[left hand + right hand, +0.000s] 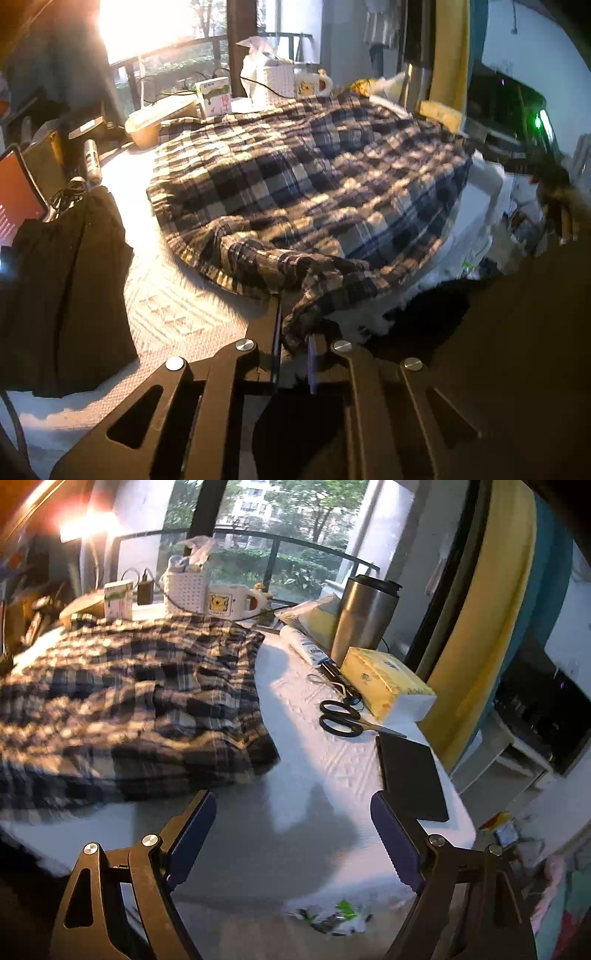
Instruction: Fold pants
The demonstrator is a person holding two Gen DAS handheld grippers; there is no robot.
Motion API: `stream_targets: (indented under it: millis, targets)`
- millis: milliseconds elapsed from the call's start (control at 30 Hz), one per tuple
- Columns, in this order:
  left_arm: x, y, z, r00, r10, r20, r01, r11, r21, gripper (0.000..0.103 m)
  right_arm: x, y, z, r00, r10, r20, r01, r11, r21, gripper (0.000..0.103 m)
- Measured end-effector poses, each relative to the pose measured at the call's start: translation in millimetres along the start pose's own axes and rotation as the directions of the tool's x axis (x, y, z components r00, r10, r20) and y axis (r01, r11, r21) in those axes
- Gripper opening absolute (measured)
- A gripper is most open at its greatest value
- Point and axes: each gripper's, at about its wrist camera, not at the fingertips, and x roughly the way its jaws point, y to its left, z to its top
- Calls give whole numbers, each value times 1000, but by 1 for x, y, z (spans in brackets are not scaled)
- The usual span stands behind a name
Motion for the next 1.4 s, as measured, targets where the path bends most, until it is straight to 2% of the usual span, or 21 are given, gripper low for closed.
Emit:
stream_targets:
  millis: [133, 300, 367, 500, 533, 567, 633, 667, 767, 900, 1033, 1233, 1400]
  targets:
    - [-3, -1, 7, 999, -5, 41, 5, 1000, -6, 8, 5, 14, -7, 1000, -10, 5, 10, 995, -95, 87]
    - [-13, 4, 18, 995, -9, 98, 12, 999, -36, 7, 22, 39, -8, 999, 5, 40, 5, 971, -240, 87]
    - [-21, 10, 22, 992, -17, 124, 26, 997, -70, 7, 28, 41, -4, 998, 12, 67, 5, 969, -246, 87]
    - [-34, 18, 25, 987, -9, 162, 27, 994, -108, 7, 39, 40, 8, 996, 54, 69, -38, 976, -213, 87]
    - [-38, 21, 27, 985, -14, 169, 34, 993, -114, 7, 41, 40, 10, 996, 62, 71, -46, 979, -201, 81]
    - [-40, 22, 28, 984, -11, 176, 32, 993, -117, 7, 42, 40, 11, 994, 89, 70, -74, 980, -187, 57]
    - [-46, 23, 30, 982, 4, 191, 19, 993, -118, 7, 43, 42, 13, 992, 106, 67, -95, 983, -159, 28]
    - [-49, 23, 30, 980, 9, 200, 16, 992, -122, 7, 41, 43, 14, 991, 108, 76, -96, 984, -150, 24]
    - [-62, 26, 35, 970, 22, 243, 12, 990, -137, 7, 27, 39, 19, 984, 135, 113, -124, 987, -103, 23]
    - [-82, 30, 42, 942, 66, 330, -14, 987, -157, 7, 0, 38, 29, 979, 125, 164, -110, 989, -98, 23]
    - [-91, 38, 49, 925, 97, 368, -35, 985, -171, 7, -19, 32, 40, 972, 132, 195, -118, 990, -80, 23]
    - [-89, 55, 66, 909, 143, 393, -72, 979, -189, 7, -34, 22, 57, 951, 166, 261, -167, 986, -19, 23]
    - [-78, 66, 83, 906, 170, 387, -98, 975, -198, 7, -33, 18, 73, 935, 185, 301, -202, 979, 26, 23]
